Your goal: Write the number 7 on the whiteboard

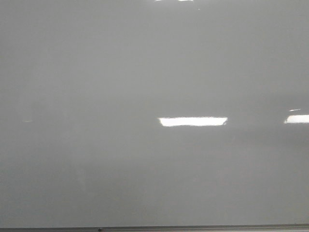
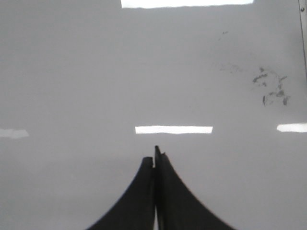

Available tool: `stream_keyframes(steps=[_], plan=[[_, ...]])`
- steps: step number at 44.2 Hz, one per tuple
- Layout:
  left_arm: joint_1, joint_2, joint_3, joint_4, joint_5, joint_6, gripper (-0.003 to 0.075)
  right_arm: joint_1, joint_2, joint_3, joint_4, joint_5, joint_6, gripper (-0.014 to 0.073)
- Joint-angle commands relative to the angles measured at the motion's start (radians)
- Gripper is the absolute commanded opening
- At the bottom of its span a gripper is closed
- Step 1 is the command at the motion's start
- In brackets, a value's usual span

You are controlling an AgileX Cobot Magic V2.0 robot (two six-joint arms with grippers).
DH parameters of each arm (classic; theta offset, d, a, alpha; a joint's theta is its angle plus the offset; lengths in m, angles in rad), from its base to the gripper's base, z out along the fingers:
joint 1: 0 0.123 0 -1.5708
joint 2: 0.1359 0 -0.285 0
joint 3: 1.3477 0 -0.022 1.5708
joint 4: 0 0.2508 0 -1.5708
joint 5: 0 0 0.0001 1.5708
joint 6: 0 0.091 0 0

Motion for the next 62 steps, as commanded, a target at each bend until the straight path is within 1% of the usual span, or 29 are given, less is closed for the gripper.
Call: stream_keyframes(steps=[1,8,14,19,21,26,34,38,44,48,51,54,56,57,58,59,62], plan=[[0.001,0.010,-0.136,-0.008,0.037,-0.009,-0.0020,-0.005,0.064,-0.130,-0.001,0.019,-0.003,-0.0069],[0.001,0.107,-0.321,-0.008,0.204,-0.009,-0.0020,-0.005,0.200,-0.296,-0.001,0.160,-0.009,-0.0069],[0.001,0.240,-0.463,-0.014,0.339,-0.009,-0.0021,-0.005,0.334,-0.436,0.004,0.252,-0.012,-0.0069],[0.001,0.365,-0.579,-0.038,0.483,-0.009,-0.0021,-0.005,0.442,-0.532,0.004,0.322,-0.012,-0.0069],[0.001,0.401,-0.612,-0.043,0.513,-0.009,-0.0021,-0.005,0.475,-0.563,0.004,0.342,-0.012,-0.0069],[0.001,0.485,-0.647,-0.043,0.518,-0.009,-0.0021,-0.001,0.560,-0.609,0.005,0.372,-0.012,-0.0069],[0.001,0.574,-0.647,-0.047,0.520,-0.009,-0.0020,0.040,0.649,-0.609,0.007,0.351,-0.012,-0.0069],[0.001,0.610,-0.647,-0.078,0.517,-0.009,-0.0021,0.059,0.690,-0.609,0.007,0.350,-0.012,-0.0069],[-0.014,0.649,-0.647,-0.092,0.532,-0.009,-0.0020,0.087,0.733,-0.609,0.006,0.354,-0.057,-0.0067],[-0.042,0.666,-0.647,-0.089,0.533,0.007,-0.0020,0.118,0.742,-0.609,0.006,0.352,-0.076,-0.0058],[-0.067,0.684,-0.647,-0.089,0.533,0.033,-0.0008,0.126,0.750,-0.609,0.006,0.352,-0.076,-0.0007],[-0.085,0.700,-0.647,-0.089,0.533,0.042,0.0048,0.125,0.761,-0.609,0.006,0.352,-0.076,0.0085],[-0.090,0.712,-0.647,-0.089,0.533,0.041,0.0112,0.125,0.763,-0.609,0.006,0.352,-0.076,0.0175],[-0.092,0.717,-0.647,-0.089,0.533,0.041,0.0165,0.125,0.763,-0.609,0.006,0.352,-0.076,0.0244],[-0.092,0.724,-0.647,-0.089,0.533,0.041,0.0193,0.125,0.763,-0.609,0.006,0.352,-0.076,0.0300],[-0.092,0.730,-0.647,-0.089,0.533,0.041,0.0256,0.125,0.764,-0.609,0.006,0.352,-0.076,0.0353],[-0.092,0.753,-0.647,-0.088,0.533,0.041,0.0395,0.125,0.764,-0.609,0.006,0.351,-0.076,0.0493]])
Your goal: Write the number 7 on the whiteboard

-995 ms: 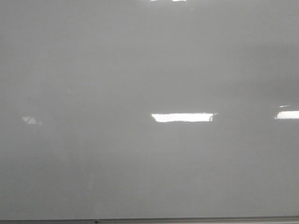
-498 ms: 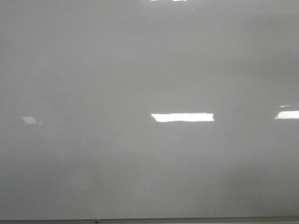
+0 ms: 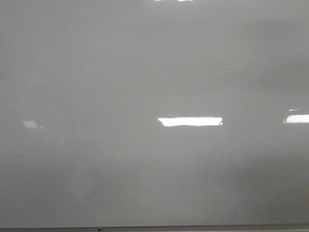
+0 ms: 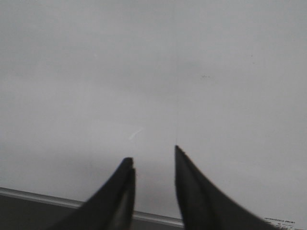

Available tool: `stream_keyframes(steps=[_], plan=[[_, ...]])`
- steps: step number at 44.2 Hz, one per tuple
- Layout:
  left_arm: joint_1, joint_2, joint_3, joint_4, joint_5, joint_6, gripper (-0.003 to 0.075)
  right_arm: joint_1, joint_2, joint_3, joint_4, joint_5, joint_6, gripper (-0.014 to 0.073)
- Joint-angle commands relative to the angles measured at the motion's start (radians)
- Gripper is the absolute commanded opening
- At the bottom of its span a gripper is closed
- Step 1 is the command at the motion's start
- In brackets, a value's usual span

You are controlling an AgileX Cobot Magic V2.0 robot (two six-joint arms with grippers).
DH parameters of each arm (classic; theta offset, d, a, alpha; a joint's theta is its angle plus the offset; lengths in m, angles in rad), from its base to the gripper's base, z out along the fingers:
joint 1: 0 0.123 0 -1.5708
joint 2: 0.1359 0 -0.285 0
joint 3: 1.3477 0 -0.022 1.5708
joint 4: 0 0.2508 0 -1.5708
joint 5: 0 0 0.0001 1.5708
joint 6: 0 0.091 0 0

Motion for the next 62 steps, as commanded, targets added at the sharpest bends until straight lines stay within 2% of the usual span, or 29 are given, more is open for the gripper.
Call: stream_keyframes(steps=[1,3,6,22,37,62], plan=[[-0.009,0.033,-0.036,-0.005,-0.069,0.003,0.0433,0.004,0.002,-0.036,0.002,-0.068,-0.011,0.0526],[-0.009,0.052,-0.036,-0.005,-0.074,0.003,0.0501,0.004,0.002,-0.036,0.002,-0.067,-0.011,0.0580],[-0.009,0.090,-0.037,-0.001,-0.086,0.003,0.0537,0.004,0.002,-0.036,0.002,-0.067,-0.011,0.0596],[0.064,0.351,-0.120,0.023,-0.126,-0.048,0.0533,0.004,0.002,-0.036,0.002,-0.068,-0.011,0.0591],[0.064,0.547,-0.128,0.023,-0.328,-0.048,0.0530,0.004,0.002,-0.036,0.002,-0.068,-0.011,0.0591],[0.064,0.714,-0.128,0.021,-0.492,-0.046,0.0309,0.004,0.002,-0.036,0.002,-0.068,-0.011,0.0591]])
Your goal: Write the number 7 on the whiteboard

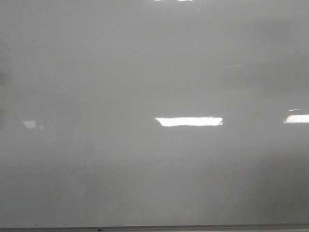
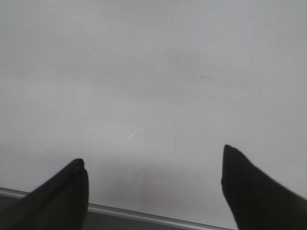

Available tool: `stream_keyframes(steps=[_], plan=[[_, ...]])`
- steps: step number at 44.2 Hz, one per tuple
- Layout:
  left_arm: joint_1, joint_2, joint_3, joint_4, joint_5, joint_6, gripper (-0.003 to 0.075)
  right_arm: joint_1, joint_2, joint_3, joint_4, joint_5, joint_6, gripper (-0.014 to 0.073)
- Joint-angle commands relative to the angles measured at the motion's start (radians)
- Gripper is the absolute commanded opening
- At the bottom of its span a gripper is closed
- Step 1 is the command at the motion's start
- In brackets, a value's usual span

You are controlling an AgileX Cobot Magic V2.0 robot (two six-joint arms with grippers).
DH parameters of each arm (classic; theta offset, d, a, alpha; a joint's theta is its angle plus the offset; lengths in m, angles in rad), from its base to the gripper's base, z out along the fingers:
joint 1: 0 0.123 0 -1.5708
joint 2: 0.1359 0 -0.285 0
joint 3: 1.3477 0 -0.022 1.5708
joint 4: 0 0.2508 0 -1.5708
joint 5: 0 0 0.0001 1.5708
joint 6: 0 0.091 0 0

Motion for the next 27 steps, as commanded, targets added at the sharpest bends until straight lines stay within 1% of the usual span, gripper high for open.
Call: stream_keyframes(steps=[1,6,13,17,21,24,27], plan=[[0.001,-0.012,-0.036,-0.005,-0.093,-0.006,0.0300,0.004,0.002,-0.036,0.002,-0.068,-0.007,0.0591],[0.001,-0.010,-0.036,-0.005,-0.093,-0.006,0.0234,0.004,0.002,-0.036,0.002,-0.067,-0.007,0.0591],[0.001,-0.010,-0.036,0.007,-0.093,-0.006,0.0108,0.004,0.002,-0.036,0.002,-0.068,-0.007,0.0591],[0.001,-0.014,-0.036,0.007,-0.075,-0.006,0.0057,0.004,0.002,-0.036,0.002,-0.078,-0.007,0.0591],[0.001,-0.033,-0.043,0.008,-0.021,-0.006,0.0015,0.004,-0.005,-0.036,0.002,-0.098,-0.007,0.0591],[0.001,-0.058,-0.061,0.010,0.055,-0.006,-0.0014,0.004,-0.012,-0.036,0.002,-0.101,-0.007,0.0591],[0.001,-0.087,-0.089,0.010,0.146,-0.006,-0.0020,0.004,-0.022,-0.037,0.002,-0.093,-0.007,0.0591]])
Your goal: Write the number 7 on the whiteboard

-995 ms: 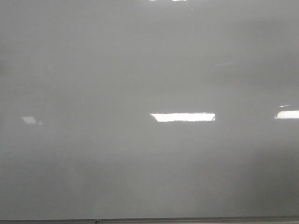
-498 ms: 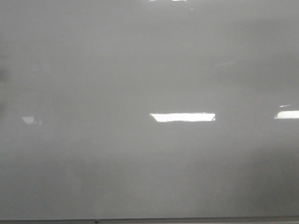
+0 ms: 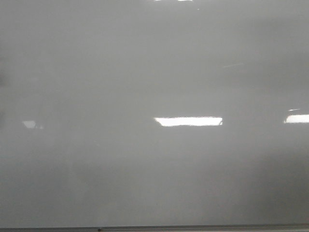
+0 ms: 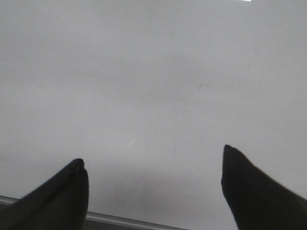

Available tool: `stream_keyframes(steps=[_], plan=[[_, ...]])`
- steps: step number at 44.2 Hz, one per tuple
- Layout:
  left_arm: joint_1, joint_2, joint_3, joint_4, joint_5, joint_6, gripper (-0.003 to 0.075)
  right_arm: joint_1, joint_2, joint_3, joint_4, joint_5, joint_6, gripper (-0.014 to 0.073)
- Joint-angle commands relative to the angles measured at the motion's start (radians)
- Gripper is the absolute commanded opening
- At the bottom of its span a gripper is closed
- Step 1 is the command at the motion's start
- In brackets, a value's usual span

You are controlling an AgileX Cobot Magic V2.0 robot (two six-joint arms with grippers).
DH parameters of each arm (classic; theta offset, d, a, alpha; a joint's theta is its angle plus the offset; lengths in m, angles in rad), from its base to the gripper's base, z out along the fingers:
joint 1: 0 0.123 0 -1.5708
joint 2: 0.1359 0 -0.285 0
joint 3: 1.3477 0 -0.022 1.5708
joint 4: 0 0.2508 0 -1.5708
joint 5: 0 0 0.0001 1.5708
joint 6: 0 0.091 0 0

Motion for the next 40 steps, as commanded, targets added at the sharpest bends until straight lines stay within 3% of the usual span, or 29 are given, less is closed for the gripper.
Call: stream_keyframes(steps=[1,10,15,21,28,32,40], plan=[[0.001,-0.081,-0.072,0.002,0.078,0.000,-0.0020,0.004,-0.019,-0.039,0.003,-0.065,-0.007,0.0591],[-0.030,-0.159,-0.197,0.000,0.399,0.139,-0.0021,0.004,-0.018,-0.115,0.017,0.085,-0.006,0.0591],[-0.094,-0.163,-0.280,-0.013,0.578,0.258,-0.0021,0.004,-0.014,-0.161,0.017,0.166,-0.006,0.0591],[-0.188,-0.160,-0.336,-0.111,0.698,0.420,-0.0020,0.004,-0.014,-0.177,0.017,0.204,-0.007,0.0591],[-0.344,-0.151,-0.351,-0.241,0.726,0.619,-0.0020,0.004,-0.014,-0.177,0.019,0.223,-0.013,0.0591],[-0.441,-0.151,-0.355,-0.255,0.726,0.653,-0.0021,0.006,-0.011,-0.177,0.055,0.251,-0.053,0.0591],[-0.636,-0.151,-0.357,-0.255,0.699,0.686,-0.0020,0.006,0.034,-0.190,0.252,0.331,-0.297,0.0591]])
